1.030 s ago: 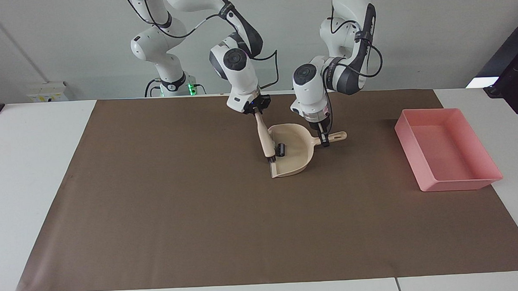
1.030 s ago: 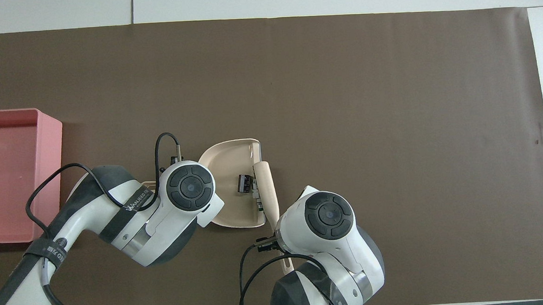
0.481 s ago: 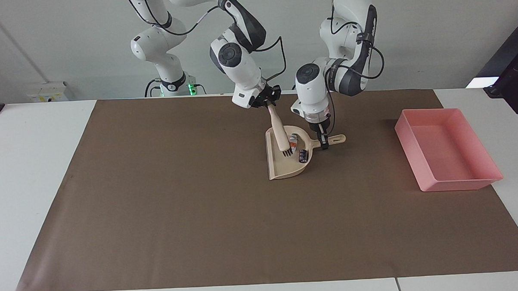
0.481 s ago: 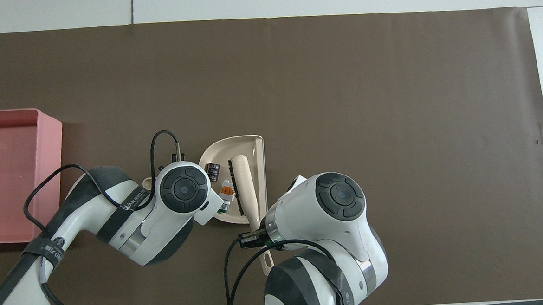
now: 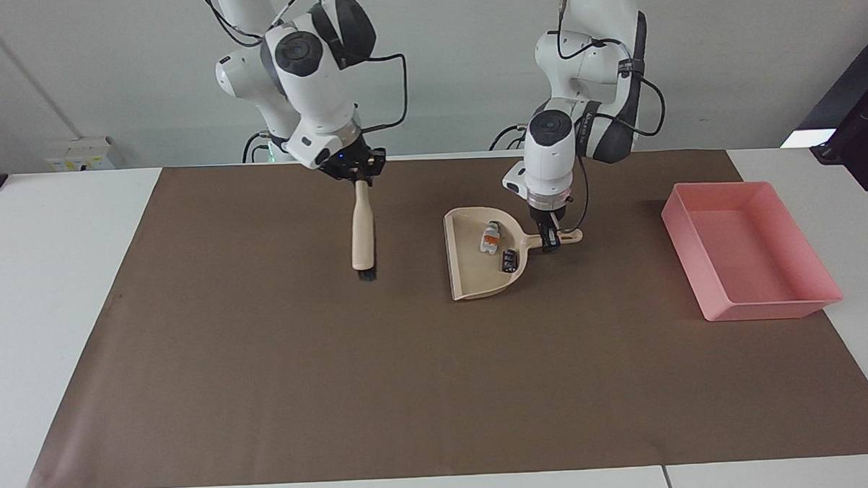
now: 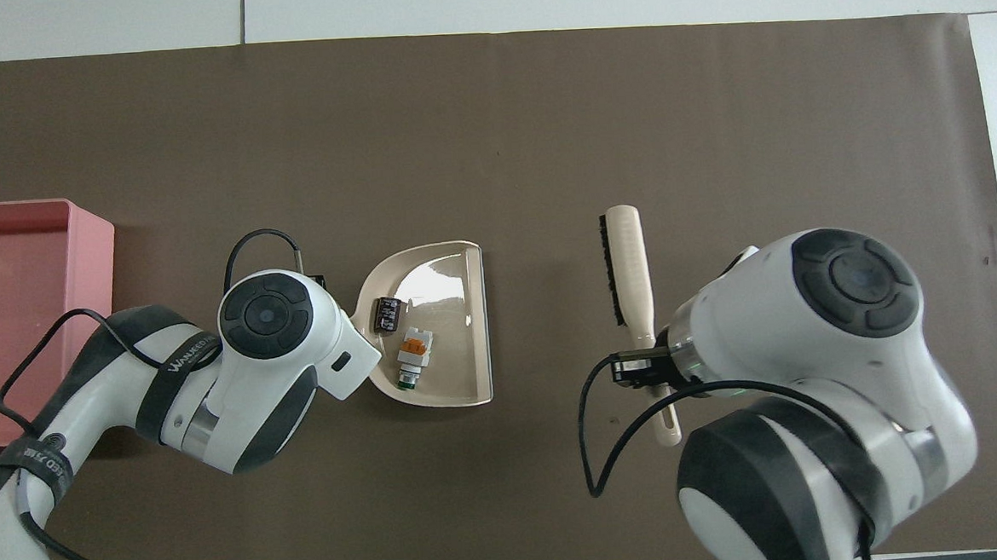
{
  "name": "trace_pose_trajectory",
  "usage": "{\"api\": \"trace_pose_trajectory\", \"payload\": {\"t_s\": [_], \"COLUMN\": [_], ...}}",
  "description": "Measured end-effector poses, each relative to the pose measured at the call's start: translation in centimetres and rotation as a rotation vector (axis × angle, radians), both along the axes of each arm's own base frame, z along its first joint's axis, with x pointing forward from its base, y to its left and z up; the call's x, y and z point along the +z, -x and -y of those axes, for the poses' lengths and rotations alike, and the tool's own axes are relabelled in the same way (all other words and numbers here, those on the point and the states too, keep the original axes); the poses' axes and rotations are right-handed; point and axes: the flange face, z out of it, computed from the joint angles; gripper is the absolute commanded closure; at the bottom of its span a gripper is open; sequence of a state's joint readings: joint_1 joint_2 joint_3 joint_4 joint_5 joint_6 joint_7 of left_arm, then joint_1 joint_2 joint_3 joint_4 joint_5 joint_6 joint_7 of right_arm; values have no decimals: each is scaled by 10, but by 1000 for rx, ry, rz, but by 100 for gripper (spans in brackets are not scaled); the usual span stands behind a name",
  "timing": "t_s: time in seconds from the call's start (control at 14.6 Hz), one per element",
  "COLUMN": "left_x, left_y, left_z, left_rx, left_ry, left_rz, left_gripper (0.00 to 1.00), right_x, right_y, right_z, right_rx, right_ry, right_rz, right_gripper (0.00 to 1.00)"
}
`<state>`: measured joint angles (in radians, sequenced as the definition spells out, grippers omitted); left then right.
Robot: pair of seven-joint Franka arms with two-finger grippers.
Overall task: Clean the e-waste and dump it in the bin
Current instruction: 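Lift the dustpan with the left gripper while the right gripper returns the brush, then tip the dustpan over the pink bin with the left gripper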
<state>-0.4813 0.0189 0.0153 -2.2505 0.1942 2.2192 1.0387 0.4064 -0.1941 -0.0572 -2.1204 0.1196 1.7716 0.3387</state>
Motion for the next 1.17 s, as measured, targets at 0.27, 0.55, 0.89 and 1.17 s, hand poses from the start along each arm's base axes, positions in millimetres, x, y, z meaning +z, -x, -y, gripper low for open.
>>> {"api": "trace_pose_trajectory", "payload": {"t_s": [0.27, 0.55, 0.89, 1.17], "left_x": [34, 72, 123, 159], "left_y": [-16, -34, -46, -64], "left_z": [-42, -121, -234, -313], "left_rx": [35, 58, 99, 92], "left_ry": [27, 29, 50, 42], "left_rz": [51, 82, 124, 158], "left_gripper": [100, 100, 100, 100], "right_x": [-13, -57, -108, -142], "right_y": [-23, -14, 2, 16], "right_z": [138, 255, 301, 297], "right_rx": [33, 61, 13, 56], "right_ry": [80, 68, 68, 57], "right_rz": [-26, -30, 21, 20], "right_gripper": [100, 100, 99, 98]}}
